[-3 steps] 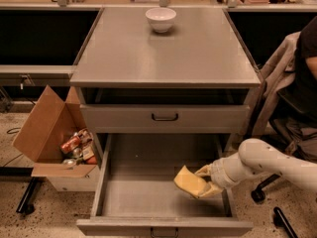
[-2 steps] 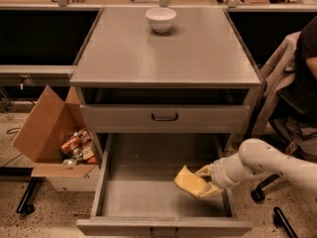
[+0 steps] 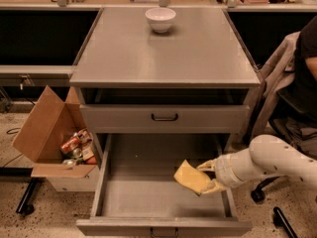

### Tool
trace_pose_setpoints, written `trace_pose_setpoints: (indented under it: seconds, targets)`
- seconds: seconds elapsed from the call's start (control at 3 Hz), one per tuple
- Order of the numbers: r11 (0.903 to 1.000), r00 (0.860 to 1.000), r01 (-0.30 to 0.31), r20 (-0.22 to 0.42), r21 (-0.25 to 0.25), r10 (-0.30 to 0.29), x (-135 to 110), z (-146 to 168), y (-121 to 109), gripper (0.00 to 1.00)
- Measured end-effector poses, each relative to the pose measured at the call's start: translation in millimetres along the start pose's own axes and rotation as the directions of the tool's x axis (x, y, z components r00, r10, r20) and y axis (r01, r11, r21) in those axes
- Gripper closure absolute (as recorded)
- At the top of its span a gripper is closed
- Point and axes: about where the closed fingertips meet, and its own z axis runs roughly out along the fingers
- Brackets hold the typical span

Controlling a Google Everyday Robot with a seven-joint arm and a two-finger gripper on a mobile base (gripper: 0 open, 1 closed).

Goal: Pick sponge from middle drawer and place on counter

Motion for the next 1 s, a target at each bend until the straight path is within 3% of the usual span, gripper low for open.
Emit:
trace_pose_setpoints:
  seconds: [0.33,0.67,1.0]
  targets:
    - [0.9942,0.996,0.083,0.01,0.069,-0.084,-38.4,-47.8,-6.2,1.0]
    - [0.9936,0.997,0.077,0.016,0.082,-0.079,-41.0,-54.5,-11.7,1.0]
    - [0.9883,0.997,0.047,0.045,0.145,-0.054,-52.9,-87.3,-38.0,1.0]
